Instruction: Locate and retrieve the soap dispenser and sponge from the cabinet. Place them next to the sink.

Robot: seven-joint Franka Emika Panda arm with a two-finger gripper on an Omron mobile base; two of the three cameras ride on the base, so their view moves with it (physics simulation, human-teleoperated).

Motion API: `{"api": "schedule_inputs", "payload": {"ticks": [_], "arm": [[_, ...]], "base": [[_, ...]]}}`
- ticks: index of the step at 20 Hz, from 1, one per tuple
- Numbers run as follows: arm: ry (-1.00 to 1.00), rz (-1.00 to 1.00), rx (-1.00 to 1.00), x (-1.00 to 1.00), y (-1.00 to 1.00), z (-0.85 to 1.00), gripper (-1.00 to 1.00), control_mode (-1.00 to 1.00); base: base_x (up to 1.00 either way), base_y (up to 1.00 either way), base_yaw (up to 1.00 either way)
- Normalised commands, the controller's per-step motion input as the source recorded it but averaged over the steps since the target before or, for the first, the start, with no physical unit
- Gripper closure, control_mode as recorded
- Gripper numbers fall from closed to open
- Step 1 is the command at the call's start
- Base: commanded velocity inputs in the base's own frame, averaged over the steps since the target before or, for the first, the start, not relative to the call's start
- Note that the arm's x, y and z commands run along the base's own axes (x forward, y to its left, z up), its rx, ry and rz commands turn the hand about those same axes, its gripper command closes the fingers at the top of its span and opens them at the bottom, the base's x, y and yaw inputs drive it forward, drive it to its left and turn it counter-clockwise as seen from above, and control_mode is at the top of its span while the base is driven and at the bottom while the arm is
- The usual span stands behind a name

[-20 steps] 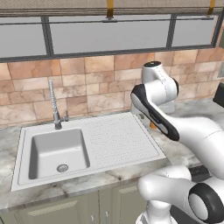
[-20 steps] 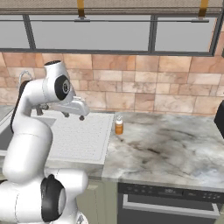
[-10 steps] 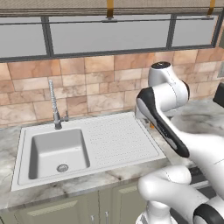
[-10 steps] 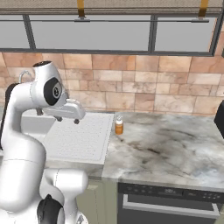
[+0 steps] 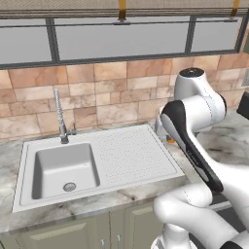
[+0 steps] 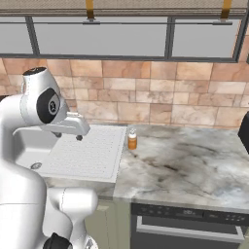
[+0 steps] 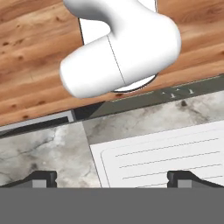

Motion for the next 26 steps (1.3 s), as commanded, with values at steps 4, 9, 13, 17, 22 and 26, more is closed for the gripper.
{"api": "schedule_inputs", "payload": {"ticks": [4,9,13,17,22,26], "arm": [[0.00,0.00,0.00,-0.03,0.02,0.00,-1.00,-1.00],[0.00,0.00,0.00,-0.02,0.01,0.00,-1.00,1.00],[0.00,0.00,0.00,0.00,0.00,0.00,-1.00,1.00],[0.00,0.00,0.00,0.00,0.00,0.00,-1.00,1.00],[0.00,0.00,0.00,0.00,0.00,0.00,-1.00,1.00],[0.00,0.00,0.00,0.00,0.00,0.00,-1.00,1.00]], "base": [[0.00,0.00,0.00],[-0.10,0.13,0.06],[-0.02,0.44,0.28],[0.00,0.59,0.29],[-0.01,0.63,0.36],[-0.05,0.48,0.43]]}}
